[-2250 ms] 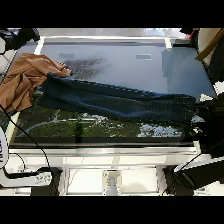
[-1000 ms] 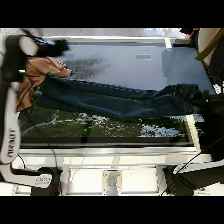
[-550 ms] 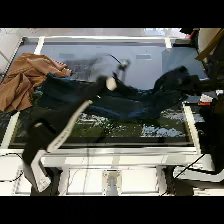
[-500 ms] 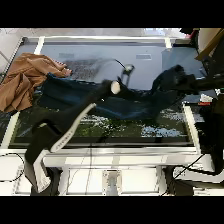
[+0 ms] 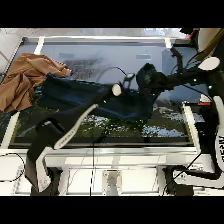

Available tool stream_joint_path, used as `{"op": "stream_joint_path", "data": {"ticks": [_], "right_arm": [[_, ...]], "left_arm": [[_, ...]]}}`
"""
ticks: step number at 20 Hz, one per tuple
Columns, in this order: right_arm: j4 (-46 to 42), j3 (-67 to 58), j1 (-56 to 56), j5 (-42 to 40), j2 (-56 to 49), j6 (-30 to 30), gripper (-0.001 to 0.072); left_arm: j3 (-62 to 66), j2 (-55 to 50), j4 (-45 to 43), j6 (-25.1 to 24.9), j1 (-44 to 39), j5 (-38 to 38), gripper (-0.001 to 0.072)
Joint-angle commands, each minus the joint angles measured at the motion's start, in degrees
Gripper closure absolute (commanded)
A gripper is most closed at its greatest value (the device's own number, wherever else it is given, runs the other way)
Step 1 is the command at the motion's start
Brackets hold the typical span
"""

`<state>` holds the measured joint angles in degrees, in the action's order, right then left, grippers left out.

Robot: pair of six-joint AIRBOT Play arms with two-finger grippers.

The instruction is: Fold the clothes and pants, and hang the long-sleeved shirts on hangers.

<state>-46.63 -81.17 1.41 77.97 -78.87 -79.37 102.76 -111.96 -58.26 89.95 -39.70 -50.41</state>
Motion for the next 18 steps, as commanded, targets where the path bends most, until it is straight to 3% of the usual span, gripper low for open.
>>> {"op": "stream_joint_path", "data": {"ticks": [1,5,8,9,10,11,12,15,18], "right_arm": [[-6.0,0.0,-8.4,-9.6,-1.0,-9.7,0.0638],[-8.7,0.0,-21.4,-25.1,-6.3,-18.0,0.0638],[-8.6,0.0,-30.7,-38.3,-12.8,-21.5,0.0638],[-7.7,0.0,-33.4,-40.9,-15.0,-21.6,0.0613],[-5.1,-0.1,-35.3,-42.2,-16.4,-21.6,0.0487],[-3.0,0.0,-37.0,-42.7,-17.3,-21.5,0.0338],[-3.3,-0.1,-38.3,-43.1,-17.5,-21.5,0.0248],[-6.6,-0.1,-37.4,-42.0,-15.3,-21.5,0.0236],[-20.1,0.0,-29.6,-28.8,-8.6,-21.5,0.0236]], "left_arm": [[0.0,6.1,-0.2,-4.0,9.1,-13.8,0.0695],[0.0,16.5,-0.2,-8.0,22.5,-20.5,0.0694],[0.0,22.4,-0.2,-8.1,31.1,-22.7,0.0695],[0.0,23.9,-0.2,-8.7,33.4,-23.7,0.0694],[0.0,25.2,-0.2,-9.6,35.3,-24.6,0.0694],[0.0,26.0,-0.2,-9.9,36.7,-25.3,0.0694],[0.0,26.5,-0.2,-9.9,37.8,-25.7,0.0694],[0.0,26.9,-0.2,-9.9,39.1,-26.0,0.0694],[0.0,26.9,-0.2,-11.1,38.9,-27.3,0.0694]]}}
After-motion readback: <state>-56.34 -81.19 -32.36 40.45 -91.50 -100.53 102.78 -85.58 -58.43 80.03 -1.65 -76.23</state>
